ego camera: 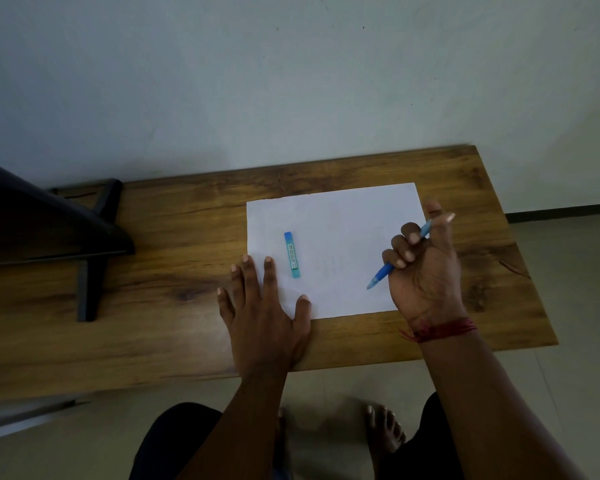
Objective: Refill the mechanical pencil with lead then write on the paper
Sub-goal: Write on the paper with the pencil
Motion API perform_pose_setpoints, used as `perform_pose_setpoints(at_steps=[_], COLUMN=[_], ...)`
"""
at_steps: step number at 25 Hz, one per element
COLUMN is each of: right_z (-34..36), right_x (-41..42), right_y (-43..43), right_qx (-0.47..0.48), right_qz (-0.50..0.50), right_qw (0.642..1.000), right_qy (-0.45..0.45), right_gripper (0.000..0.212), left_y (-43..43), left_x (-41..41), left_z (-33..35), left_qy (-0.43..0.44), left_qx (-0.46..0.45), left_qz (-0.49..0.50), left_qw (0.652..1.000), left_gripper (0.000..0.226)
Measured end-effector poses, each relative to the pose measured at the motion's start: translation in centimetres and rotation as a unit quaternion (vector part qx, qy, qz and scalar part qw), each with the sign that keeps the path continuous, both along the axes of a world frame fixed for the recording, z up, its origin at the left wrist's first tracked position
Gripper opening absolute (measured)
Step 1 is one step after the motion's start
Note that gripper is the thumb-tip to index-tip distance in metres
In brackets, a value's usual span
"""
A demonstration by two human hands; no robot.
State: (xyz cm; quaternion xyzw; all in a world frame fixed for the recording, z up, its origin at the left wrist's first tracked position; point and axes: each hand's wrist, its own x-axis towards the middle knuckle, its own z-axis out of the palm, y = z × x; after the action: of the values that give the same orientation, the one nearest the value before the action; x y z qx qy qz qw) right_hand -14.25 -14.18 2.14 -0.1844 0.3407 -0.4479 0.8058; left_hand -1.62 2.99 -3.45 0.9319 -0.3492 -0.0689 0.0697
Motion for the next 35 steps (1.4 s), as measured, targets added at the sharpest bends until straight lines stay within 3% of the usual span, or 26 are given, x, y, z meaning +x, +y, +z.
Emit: perform_pose_setpoints(at_steps=[3, 9, 35], right_z=[0.15, 0.66, -0.04], right_x=[-0.39, -0.71, -0.85], right_y=[-0.03, 0.06, -0.18], right_qx=[0.03, 0.06, 0.087], right_qz=[0.007, -0.001, -0.019], right_qw=[0.999, 0.996, 0.995], right_qy=[-0.014, -0.059, -0.049], right_gripper=[0.048, 0.053, 0.044], left_y=[0.0, -0.02, 0.04], left_x=[-0.03, 0.0, -0.11], left_z=[-0.02, 0.04, -0.17], left_qy=[-0.001, -0.001, -0.006], left_qx=[0.001, 0.001, -0.001], left_qz=[-0.001, -0.001, 0.0], left_qw=[1.0, 1.0, 1.0], left_gripper=[0.084, 0.083, 0.083])
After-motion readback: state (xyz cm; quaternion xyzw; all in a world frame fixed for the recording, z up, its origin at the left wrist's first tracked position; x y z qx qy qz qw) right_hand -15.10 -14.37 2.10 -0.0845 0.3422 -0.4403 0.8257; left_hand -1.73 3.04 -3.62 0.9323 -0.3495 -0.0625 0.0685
